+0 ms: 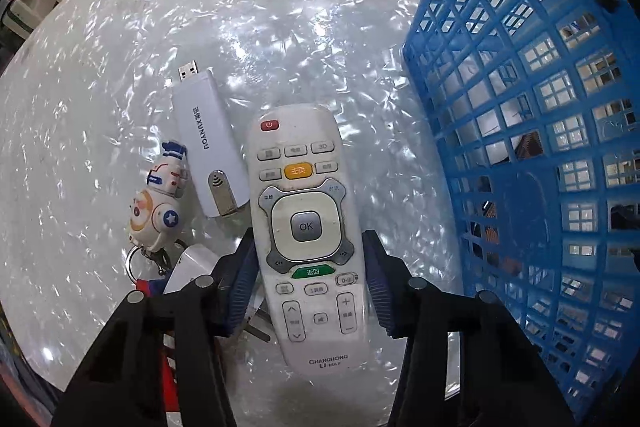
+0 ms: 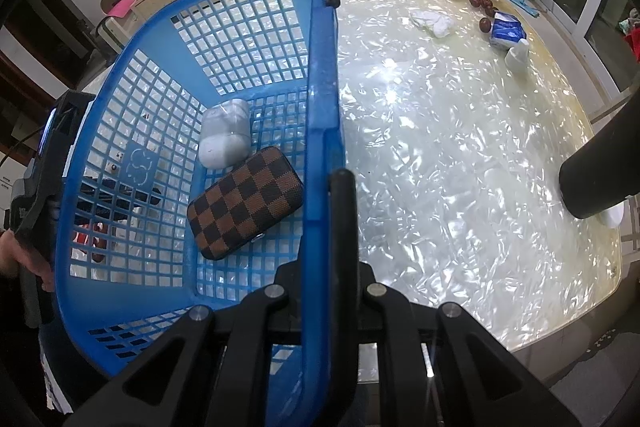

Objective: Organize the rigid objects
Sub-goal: 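Close the left tool on the white remote and lift it, then carry the remote over the basket and open the left tool to drop it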

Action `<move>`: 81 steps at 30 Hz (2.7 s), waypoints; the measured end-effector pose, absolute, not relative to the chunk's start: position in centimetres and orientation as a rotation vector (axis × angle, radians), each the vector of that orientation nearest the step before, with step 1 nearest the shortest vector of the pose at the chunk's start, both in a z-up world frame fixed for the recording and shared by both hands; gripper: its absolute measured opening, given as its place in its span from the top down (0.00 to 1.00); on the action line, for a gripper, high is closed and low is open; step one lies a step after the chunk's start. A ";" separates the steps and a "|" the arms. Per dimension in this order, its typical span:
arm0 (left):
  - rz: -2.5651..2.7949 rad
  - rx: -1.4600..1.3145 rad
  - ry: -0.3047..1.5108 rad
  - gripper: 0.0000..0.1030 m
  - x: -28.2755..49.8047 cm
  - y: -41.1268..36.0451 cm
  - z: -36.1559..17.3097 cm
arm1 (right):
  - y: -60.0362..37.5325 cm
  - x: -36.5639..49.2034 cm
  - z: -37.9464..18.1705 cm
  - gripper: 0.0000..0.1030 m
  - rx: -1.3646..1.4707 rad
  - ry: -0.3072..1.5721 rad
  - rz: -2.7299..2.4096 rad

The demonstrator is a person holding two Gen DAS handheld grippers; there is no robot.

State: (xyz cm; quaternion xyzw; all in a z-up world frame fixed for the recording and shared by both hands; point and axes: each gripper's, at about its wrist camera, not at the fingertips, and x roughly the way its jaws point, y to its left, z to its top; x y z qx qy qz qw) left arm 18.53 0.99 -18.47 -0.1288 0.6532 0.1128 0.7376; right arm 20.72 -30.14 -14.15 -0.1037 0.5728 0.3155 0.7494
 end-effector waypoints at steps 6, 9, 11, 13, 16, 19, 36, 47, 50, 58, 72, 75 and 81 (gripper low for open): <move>0.207 -0.211 1.398 0.48 15.1 0.6 -17.0 | -30.1 20.7 -14.2 0.90 -0.231 1.255 0.682; 0.190 -0.187 1.371 0.48 13.4 0.3 -15.8 | -30.2 20.7 -14.2 0.90 -0.232 1.254 0.680; 0.182 -0.173 1.359 0.48 12.5 0.2 -15.0 | -30.1 20.7 -14.2 0.90 -0.234 1.255 0.675; 0.162 -0.169 1.338 0.48 11.3 0.3 -14.1 | -30.1 20.6 -14.2 0.90 -0.237 1.254 0.669; 0.152 -0.161 1.314 0.48 9.3 0.5 -13.0 | -30.1 20.6 -14.1 0.91 -0.244 1.254 0.661; 0.138 -0.165 1.292 0.48 8.3 0.3 -11.5 | -30.0 20.5 -14.1 0.91 -0.253 1.254 0.652; -0.041 -0.024 1.082 0.48 8.5 -2.3 -2.2 | -29.8 19.9 -13.7 0.91 -0.280 1.258 0.609; -0.227 0.171 0.957 0.48 11.9 -6.1 0.0 | -30.1 19.6 -13.4 0.91 -0.277 1.259 0.604; -0.285 0.210 0.929 0.48 12.9 -7.8 -0.4 | -30.2 19.6 -13.4 0.91 -0.276 1.260 0.607; -0.393 0.268 0.977 0.48 16.3 -11.6 -4.2 | -30.3 19.9 -13.6 0.91 -0.255 1.266 0.615; -0.430 0.376 1.082 0.49 19.6 -14.4 -9.1 | -30.2 20.1 -14.0 0.91 -0.231 1.271 0.624; -0.420 0.398 1.114 0.49 20.1 -14.6 -9.8 | -30.1 20.1 -14.1 0.91 -0.233 1.270 0.627; -0.403 0.408 1.135 0.49 20.3 -14.8 -10.1 | -30.1 20.2 -14.1 0.91 -0.228 1.268 0.629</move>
